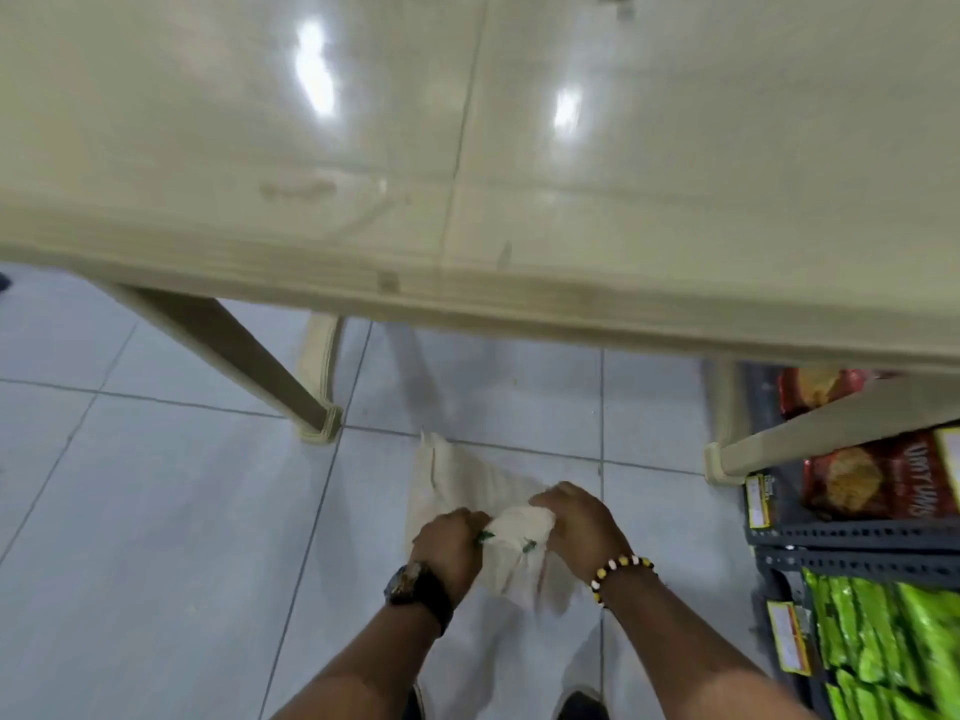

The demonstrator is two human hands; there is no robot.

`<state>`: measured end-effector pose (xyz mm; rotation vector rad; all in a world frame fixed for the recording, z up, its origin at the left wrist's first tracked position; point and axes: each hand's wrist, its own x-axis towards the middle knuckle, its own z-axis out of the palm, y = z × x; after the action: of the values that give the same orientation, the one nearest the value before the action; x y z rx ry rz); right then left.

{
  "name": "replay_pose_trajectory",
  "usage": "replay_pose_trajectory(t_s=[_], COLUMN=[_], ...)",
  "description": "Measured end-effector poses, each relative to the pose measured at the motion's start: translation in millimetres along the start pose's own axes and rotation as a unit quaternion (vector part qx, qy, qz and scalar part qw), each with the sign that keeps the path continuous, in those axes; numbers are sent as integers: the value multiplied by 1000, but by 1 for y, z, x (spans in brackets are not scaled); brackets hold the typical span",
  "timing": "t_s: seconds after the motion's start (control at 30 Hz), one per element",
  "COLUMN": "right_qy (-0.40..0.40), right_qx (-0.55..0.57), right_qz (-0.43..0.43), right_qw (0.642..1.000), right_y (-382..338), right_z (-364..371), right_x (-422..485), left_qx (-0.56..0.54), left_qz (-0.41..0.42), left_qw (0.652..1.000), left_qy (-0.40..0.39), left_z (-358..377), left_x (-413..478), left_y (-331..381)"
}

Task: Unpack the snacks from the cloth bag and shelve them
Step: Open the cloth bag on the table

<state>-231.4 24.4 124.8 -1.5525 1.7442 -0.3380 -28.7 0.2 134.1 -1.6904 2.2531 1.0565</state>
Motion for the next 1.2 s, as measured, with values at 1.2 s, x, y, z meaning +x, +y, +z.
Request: replay_pose_trajectory(t_s=[1.2], right_qy=[268], right_qx=[-4], right_qz=[-257], right_qw=[928], right_y=[-418], right_z=[-559], right_x=[-169], left_qx=[123], left_qz=[214], left_qw=[933], left_qy=[264], left_z=[-559], left_x=[-242], left_y=[361])
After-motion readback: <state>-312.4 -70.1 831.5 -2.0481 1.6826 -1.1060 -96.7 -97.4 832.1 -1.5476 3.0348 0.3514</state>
